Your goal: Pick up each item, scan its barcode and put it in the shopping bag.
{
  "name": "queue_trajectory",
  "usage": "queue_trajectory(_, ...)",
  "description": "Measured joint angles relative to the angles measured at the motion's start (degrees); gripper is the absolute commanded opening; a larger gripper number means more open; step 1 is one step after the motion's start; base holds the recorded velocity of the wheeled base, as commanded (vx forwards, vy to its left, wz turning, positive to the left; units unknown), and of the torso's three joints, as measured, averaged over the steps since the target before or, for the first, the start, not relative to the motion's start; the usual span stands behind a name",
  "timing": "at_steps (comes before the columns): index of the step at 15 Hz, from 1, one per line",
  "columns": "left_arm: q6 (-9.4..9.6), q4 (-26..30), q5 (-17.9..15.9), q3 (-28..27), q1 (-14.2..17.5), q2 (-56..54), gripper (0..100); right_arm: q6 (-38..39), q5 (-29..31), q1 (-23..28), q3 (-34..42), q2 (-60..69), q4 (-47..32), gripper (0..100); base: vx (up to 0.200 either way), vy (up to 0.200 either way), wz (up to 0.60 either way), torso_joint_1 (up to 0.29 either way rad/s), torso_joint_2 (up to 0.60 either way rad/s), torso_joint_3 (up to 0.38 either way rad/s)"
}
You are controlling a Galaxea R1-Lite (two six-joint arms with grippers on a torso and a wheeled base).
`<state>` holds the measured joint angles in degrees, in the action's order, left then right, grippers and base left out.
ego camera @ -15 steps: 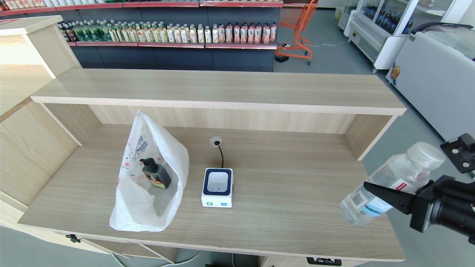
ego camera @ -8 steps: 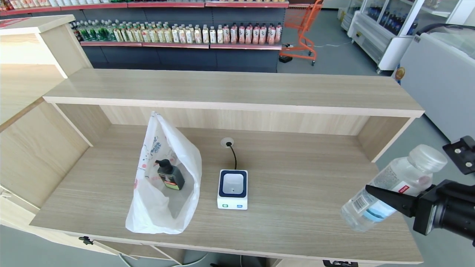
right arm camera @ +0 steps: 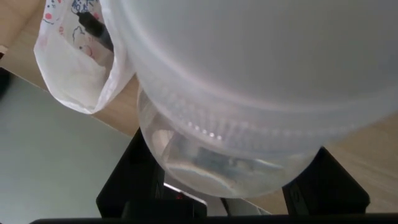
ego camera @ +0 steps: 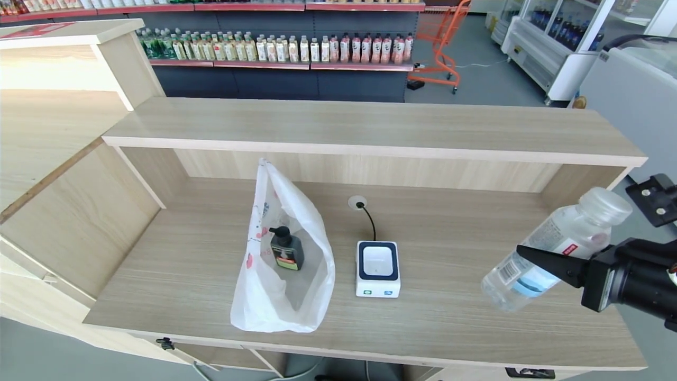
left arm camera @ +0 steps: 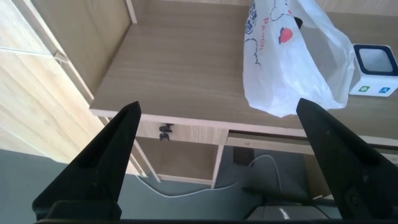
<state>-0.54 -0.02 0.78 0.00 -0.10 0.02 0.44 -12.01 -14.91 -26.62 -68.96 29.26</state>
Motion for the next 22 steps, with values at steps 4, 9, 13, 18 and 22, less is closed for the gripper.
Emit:
queue_trajectory(4,0.02,0.0,0.0,0.0,0.0,0.0,100,0.0,5.3,-0.3,-3.6,-4.6,-0.1,0,0.0,0.05,0.0,-0.001,0.0,-0.001)
queue_trajectory(9,0.02,0.0,0.0,0.0,0.0,0.0,100,0.2,11.8,-0.5,-7.4,-12.1,-0.5,0,0.0,0.0,0.0,0.0,0.0,0.0)
queue_trajectory(13,0.1,0.0,0.0,0.0,0.0,0.0,100,7.5,15.4,-4.7,-11.8,-16.5,-4.3,0,0.0,0.0,0.0,0.0,0.0,0.0)
queue_trajectory(18,0.05,0.0,0.0,0.0,0.0,0.0,100,11.0,19.0,-9.2,-16.5,-20.8,-7.1,0,0.0,0.12,0.0,-0.003,0.0,0.003)
queue_trajectory(22,0.11,0.0,0.0,0.0,0.0,0.0,100,12.0,22.8,-9.2,-18.9,-24.8,-9.8,0,0.0,0.0,0.0,0.0,0.0,0.0)
